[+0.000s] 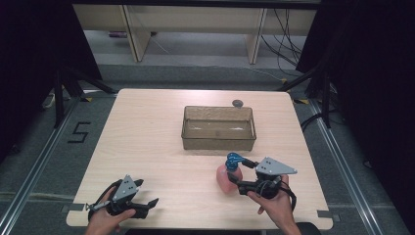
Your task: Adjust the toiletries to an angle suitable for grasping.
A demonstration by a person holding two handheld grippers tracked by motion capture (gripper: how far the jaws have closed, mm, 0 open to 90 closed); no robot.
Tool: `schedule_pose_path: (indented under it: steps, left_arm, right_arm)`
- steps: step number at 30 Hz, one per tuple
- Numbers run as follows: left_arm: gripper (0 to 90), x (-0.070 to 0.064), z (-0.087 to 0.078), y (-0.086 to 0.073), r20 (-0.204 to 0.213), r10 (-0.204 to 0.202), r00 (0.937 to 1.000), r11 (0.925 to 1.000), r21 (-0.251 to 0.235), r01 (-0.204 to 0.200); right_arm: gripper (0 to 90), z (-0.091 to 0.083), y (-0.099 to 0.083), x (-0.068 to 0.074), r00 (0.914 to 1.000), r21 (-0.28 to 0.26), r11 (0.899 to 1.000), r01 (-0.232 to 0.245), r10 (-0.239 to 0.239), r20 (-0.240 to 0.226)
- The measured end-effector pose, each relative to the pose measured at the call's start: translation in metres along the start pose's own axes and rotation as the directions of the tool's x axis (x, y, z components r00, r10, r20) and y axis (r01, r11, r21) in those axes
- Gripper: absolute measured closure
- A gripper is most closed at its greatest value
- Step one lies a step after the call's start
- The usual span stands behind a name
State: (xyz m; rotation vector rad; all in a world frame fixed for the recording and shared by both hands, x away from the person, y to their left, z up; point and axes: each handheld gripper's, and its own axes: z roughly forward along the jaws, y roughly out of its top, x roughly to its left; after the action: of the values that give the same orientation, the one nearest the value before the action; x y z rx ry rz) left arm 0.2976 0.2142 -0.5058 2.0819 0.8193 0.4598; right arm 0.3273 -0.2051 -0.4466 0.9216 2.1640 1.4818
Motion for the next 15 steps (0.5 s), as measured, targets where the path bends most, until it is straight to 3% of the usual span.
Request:
schedule_pose_path:
  steps: [1, 5, 8, 9, 11, 12, 15]
  left_arm:
    - [14.8, -0.001, 0.000, 0.000, 0.000, -0.019, 0.9998, 0.9998, -0.010, 0.019]
    - [14.8, -0.001, 0.000, 0.001, 0.006, -0.017, 0.9998, 0.9998, -0.013, 0.017]
    - [14.8, -0.001, 0.001, 0.002, 0.005, -0.005, 1.0000, 1.0000, -0.008, 0.005]
    - [14.8, -0.001, 0.001, 0.002, 0.012, -0.006, 0.9999, 1.0000, -0.005, 0.006]
    - [14.8, -0.002, 0.002, 0.001, 0.004, -0.015, 0.9999, 0.9998, -0.011, 0.015]
    - [14.8, -0.002, 0.002, 0.001, 0.004, -0.015, 0.9999, 0.9998, -0.011, 0.015]
    - [14.8, -0.001, 0.002, 0.002, 0.001, -0.009, 1.0000, 1.0000, -0.003, 0.009]
  right_arm:
    - [29.4, 0.001, 0.000, -0.001, 0.9999, -0.004, 1.000, 0.014, -0.014, -0.003]
    - [30.4, 0.005, 0.001, 0.000, 0.9998, 0.008, 1.000, 0.004, -0.004, -0.021]
    - [31.4, 0.008, 0.002, 0.000, 0.9993, 0.006, 0.999, 0.035, -0.035, -0.010]
    - [31.9, 0.009, 0.002, 0.002, 0.9999, 0.005, 1.000, 0.011, -0.011, -0.012]
    - [32.6, 0.011, 0.002, -0.001, 0.9986, 0.002, 0.999, 0.050, -0.050, -0.014]
    - [33.2, 0.012, 0.002, 0.000, 0.9993, 0.003, 1.000, 0.021, -0.020, -0.030]
    - [34.3, 0.014, 0.002, -0.002, 0.9991, 0.014, 0.999, 0.037, -0.037, -0.019]
